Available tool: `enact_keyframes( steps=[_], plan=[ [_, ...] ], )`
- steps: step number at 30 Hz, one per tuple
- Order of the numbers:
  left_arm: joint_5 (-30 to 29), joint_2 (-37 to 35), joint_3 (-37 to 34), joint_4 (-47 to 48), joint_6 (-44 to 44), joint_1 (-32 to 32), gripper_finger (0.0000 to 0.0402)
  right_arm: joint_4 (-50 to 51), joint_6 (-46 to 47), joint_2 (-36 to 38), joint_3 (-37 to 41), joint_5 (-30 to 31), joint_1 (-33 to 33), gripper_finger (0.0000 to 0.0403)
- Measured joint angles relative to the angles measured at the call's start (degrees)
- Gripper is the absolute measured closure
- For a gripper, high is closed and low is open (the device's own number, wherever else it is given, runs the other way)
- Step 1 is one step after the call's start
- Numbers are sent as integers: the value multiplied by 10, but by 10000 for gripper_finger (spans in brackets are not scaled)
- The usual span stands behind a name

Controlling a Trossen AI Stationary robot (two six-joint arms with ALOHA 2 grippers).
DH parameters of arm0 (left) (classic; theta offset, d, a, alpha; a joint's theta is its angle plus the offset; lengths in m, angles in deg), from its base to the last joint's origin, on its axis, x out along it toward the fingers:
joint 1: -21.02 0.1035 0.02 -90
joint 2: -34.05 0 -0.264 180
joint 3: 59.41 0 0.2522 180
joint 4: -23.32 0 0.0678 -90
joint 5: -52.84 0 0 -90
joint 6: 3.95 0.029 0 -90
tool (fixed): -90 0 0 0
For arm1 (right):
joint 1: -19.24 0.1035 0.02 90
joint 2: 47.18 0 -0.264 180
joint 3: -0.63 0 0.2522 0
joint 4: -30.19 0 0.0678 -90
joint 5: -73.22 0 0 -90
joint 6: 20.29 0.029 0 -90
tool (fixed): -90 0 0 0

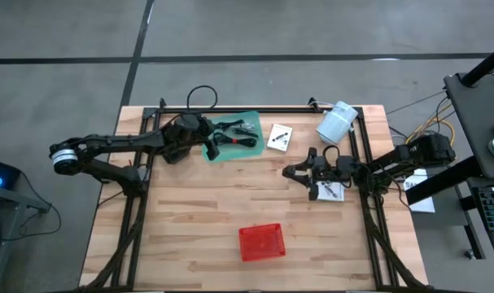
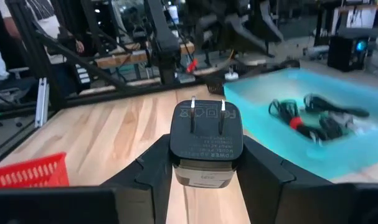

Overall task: Pick and place items into bin
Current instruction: Put the black charger adapter into the black bin

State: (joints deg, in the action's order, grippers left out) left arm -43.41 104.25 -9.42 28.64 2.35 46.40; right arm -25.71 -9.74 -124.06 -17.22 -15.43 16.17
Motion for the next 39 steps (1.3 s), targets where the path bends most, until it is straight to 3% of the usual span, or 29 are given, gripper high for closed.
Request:
enact_keyframes(
  steps=[6,11,18,26,31,35,39],
  plan=[
    [0,12,0,0,-1,0,210,33,-18,12,-42,-38,-26,271],
    [0,17,0,0,-4,0,210,144,-36,44,-99,-105,-75,271],
    [0,4,2,-3,-30,0,210,351,-101,83,-201,-109,-106,271],
    [17,6,1,-3,-30,-1,210,384,-129,70,-243,-110,-106,269],
    [105,7,0,-62,-42,-6,210,379,-133,67,-237,-110,-106,268],
    [203,26,0,-154,-40,-16,210,378,-138,66,-236,-110,-106,268],
    [257,71,0,-255,-40,-30,210,378,-143,66,-236,-110,-106,267]
  ],
)
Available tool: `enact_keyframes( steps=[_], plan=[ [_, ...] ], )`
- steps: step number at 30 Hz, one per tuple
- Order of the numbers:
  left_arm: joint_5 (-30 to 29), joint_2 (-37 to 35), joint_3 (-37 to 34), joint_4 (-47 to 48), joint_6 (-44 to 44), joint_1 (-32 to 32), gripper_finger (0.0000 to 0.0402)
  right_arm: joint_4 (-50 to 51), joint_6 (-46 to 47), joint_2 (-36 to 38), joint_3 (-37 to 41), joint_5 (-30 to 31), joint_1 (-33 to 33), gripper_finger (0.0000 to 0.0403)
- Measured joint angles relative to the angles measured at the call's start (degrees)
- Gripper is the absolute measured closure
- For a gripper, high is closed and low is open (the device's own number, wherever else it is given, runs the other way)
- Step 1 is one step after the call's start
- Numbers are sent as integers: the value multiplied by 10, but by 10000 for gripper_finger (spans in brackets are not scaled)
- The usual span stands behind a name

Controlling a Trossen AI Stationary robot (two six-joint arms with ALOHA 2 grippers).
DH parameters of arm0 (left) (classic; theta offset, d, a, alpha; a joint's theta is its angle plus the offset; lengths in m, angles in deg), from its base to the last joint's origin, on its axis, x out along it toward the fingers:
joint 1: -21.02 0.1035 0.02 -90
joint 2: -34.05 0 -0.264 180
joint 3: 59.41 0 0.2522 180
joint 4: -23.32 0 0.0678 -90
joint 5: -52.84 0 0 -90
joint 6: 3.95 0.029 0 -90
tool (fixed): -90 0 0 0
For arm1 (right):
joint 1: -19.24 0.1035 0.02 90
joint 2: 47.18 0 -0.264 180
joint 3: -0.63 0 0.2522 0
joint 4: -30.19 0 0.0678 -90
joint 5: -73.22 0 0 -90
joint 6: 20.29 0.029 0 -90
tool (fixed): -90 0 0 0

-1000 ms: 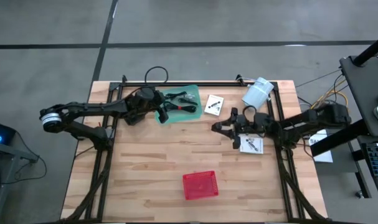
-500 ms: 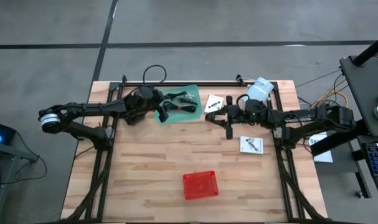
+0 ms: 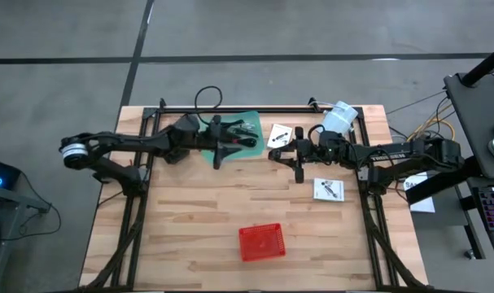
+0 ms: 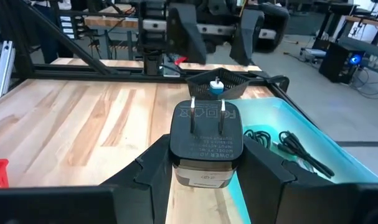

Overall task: Pick and place items into bin
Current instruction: Put the black charger adapter into the black bin

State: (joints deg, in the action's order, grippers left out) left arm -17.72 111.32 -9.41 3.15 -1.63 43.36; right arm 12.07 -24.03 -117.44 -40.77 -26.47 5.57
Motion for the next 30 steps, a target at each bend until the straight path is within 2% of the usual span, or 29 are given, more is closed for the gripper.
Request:
enact_keyframes(
  steps=[8,12,15,30],
  plan=[
    [18,113,6,-161,24,-15,210,0,-11,0,0,-28,0,267],
    [65,153,16,-202,29,-21,210,2,-24,0,0,-28,0,267],
    [88,176,30,-222,27,-29,210,2,-28,0,0,-28,0,267],
    [90,227,108,-230,60,-57,210,21,-29,0,0,-28,0,267]
  ],
)
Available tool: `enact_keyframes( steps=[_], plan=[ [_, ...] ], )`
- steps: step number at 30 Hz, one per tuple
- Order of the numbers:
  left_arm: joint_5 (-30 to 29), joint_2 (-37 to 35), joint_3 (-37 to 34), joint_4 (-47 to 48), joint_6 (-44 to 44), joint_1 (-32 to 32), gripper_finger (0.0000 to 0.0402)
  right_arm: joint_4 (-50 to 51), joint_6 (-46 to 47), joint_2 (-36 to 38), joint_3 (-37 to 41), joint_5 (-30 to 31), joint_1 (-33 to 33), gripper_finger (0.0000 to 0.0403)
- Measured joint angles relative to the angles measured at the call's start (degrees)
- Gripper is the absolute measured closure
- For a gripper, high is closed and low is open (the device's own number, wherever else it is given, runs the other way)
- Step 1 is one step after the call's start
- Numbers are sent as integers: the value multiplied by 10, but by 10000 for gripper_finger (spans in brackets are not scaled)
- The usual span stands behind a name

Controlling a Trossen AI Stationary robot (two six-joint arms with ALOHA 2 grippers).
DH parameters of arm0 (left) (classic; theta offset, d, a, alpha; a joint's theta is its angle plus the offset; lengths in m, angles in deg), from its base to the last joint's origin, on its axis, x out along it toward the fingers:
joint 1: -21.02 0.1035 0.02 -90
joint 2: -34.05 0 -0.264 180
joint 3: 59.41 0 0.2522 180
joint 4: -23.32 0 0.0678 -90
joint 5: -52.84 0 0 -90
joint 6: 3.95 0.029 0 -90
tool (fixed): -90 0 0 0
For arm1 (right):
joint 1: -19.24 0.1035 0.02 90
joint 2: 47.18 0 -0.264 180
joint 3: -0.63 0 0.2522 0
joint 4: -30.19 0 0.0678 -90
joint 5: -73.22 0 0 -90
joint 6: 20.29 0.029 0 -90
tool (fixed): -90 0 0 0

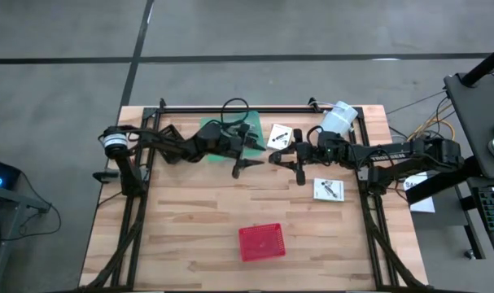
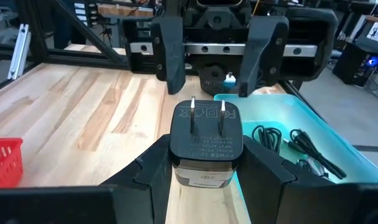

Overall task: Pick and place items into bin
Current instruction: Put the black charger adapter into the black bin

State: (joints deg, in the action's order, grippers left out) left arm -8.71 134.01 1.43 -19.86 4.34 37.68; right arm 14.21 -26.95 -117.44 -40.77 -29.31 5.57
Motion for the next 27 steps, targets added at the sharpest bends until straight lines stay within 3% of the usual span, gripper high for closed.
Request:
enact_keyframes(
  steps=[4,13,27],
  plan=[
    [0,-1,4,7,-3,0,200,0,0,0,0,0,0,267],
    [-1,-1,14,10,-4,-1,118,-6,-8,0,0,0,0,267],
    [-4,32,75,54,-4,-3,112,-5,-11,0,0,0,0,266]
  ],
)
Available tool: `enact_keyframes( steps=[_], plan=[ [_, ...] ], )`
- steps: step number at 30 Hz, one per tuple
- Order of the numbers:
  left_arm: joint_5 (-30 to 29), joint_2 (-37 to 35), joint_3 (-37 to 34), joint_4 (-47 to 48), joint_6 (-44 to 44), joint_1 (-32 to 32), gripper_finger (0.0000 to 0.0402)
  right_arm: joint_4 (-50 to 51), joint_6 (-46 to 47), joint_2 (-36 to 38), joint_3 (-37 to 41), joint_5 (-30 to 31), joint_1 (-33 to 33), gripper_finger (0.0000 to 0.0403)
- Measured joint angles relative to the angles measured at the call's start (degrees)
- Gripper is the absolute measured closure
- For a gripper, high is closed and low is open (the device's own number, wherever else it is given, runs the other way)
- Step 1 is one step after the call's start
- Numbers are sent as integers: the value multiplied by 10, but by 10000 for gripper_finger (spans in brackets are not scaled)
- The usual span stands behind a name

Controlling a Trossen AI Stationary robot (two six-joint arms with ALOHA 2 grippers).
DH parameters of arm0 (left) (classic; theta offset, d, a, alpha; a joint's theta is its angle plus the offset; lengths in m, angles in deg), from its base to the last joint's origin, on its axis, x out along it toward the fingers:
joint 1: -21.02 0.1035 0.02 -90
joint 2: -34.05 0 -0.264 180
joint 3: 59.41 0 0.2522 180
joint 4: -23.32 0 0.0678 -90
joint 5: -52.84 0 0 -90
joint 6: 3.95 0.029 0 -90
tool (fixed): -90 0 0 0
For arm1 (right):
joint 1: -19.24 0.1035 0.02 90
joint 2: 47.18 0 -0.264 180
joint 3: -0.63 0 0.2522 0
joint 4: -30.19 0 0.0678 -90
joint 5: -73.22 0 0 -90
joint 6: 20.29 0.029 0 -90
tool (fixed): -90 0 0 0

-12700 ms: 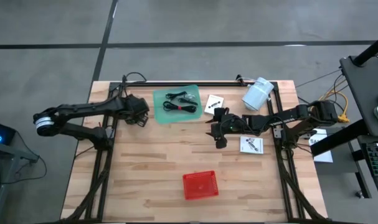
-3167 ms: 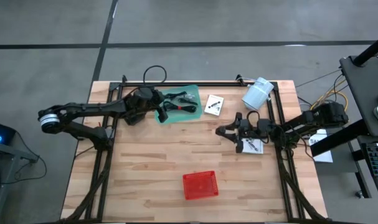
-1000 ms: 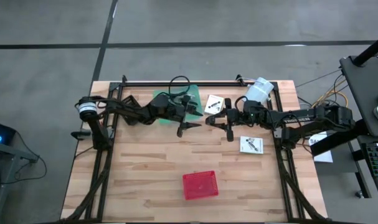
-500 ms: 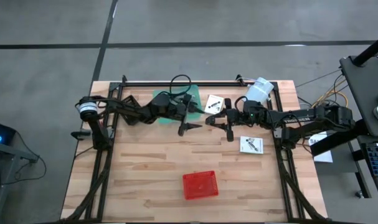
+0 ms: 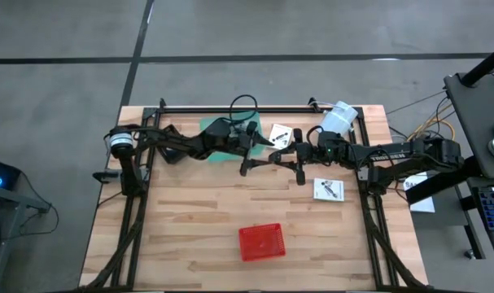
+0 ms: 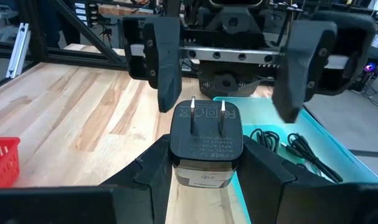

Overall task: Pick and place items into bin
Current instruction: Put the black charger adapter into the black bin

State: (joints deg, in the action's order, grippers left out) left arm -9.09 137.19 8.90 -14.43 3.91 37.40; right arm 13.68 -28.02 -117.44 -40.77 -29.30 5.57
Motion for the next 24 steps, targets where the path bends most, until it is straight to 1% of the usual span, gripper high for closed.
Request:
enact_keyframes(
  steps=[7,21,24],
  plan=[
    [0,22,21,17,0,0,112,1,0,0,0,0,0,266],
    [0,22,22,16,0,0,112,0,-4,0,0,0,0,266],
    [-5,22,22,16,0,0,123,0,-4,0,0,0,0,266]
  ],
)
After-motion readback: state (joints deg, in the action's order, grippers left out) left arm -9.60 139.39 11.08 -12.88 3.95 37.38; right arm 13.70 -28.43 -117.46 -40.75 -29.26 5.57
